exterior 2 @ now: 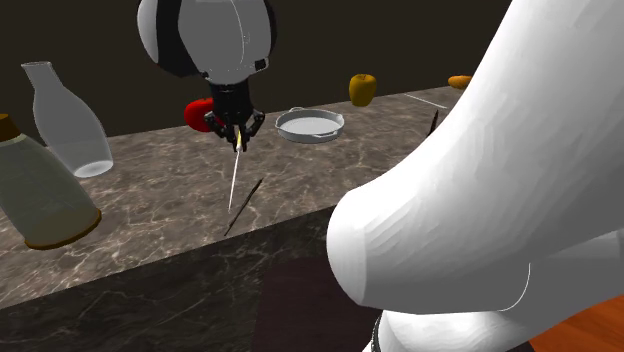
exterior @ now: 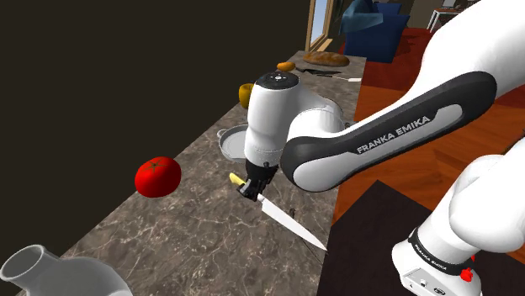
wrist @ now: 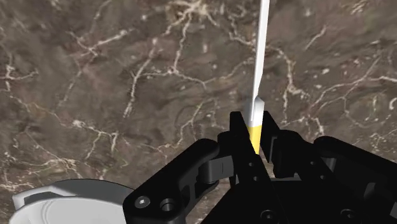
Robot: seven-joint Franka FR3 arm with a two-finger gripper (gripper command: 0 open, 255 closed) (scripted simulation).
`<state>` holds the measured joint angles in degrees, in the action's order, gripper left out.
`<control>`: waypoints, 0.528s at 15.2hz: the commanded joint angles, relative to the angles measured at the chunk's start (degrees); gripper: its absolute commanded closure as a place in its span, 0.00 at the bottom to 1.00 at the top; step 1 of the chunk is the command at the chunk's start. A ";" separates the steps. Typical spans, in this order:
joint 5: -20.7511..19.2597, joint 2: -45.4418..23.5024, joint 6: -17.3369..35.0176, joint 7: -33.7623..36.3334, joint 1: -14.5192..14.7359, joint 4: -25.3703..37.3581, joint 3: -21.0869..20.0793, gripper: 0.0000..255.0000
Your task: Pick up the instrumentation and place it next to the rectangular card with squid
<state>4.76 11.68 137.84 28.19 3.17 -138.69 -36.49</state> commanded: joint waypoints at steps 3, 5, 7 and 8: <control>1.38 2.17 -3.53 -1.23 0.46 1.61 0.86 1.00; 1.83 3.01 -5.11 -1.65 0.62 2.43 1.22 1.00; 2.34 3.69 -4.89 -5.09 -0.17 1.46 3.49 1.00; 2.51 3.93 -4.79 -6.77 -0.62 1.08 4.59 1.00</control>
<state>7.08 15.34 133.04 23.04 2.93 -137.31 -32.91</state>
